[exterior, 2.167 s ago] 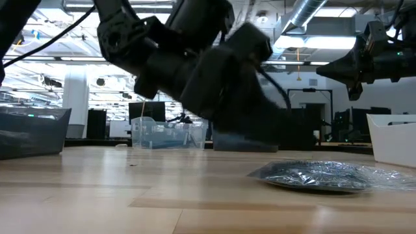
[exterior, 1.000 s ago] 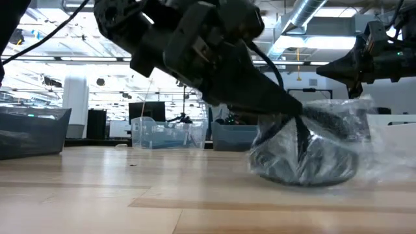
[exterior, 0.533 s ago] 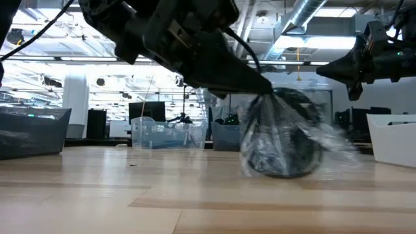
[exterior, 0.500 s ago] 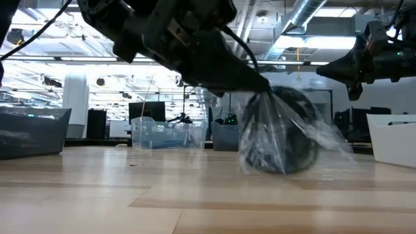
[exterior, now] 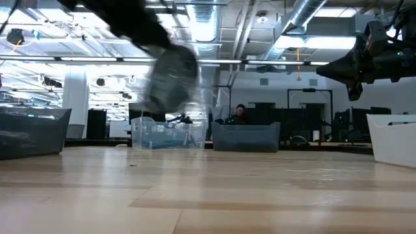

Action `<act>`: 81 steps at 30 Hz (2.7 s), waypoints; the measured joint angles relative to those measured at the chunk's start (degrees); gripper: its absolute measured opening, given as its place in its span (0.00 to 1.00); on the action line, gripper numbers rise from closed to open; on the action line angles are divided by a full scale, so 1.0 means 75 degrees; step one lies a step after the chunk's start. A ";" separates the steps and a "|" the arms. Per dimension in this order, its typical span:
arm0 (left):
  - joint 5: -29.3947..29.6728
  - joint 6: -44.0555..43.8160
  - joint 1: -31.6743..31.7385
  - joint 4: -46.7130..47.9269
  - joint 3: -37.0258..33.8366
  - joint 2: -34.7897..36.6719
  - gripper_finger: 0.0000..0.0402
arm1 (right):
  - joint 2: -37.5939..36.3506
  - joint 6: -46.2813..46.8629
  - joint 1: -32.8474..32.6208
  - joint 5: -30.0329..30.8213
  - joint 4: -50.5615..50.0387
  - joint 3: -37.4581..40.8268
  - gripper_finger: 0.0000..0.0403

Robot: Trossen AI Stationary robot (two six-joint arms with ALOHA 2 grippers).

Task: Pick & Place Travel size toiletries
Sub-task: Put the black hairbrush into the bottom black bin

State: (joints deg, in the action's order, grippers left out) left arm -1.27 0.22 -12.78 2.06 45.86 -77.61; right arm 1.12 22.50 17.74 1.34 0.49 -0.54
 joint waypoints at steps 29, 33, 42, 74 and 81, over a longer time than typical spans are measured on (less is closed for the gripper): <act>0.0427 -0.6304 -0.0683 0.5539 -0.0888 0.5378 0.00 | -0.0001 0.0000 0.0001 0.0000 0.0000 0.0000 0.00; -0.0266 -0.7050 -0.1045 0.5977 -0.0888 0.5372 0.00 | 0.0000 0.0000 0.0002 -0.0001 0.0000 0.0000 0.00; -0.0925 -0.7899 -0.1556 0.6920 -0.0888 0.5389 0.00 | 0.0000 -0.0002 0.0000 0.0000 0.0000 -0.0002 0.00; 0.1203 -0.7875 -0.1544 0.8535 -0.0888 0.5401 0.02 | -0.0002 0.0000 0.0000 0.0000 0.0000 0.0000 0.00; 0.1202 -0.7200 -0.1542 0.8531 -0.0888 0.5383 0.21 | 0.0000 0.0000 0.0002 -0.0003 0.0000 0.0000 0.00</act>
State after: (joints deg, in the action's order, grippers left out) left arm 7.74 -53.78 -24.34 66.05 39.20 -37.23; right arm 1.13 22.50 17.76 1.32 0.49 -0.54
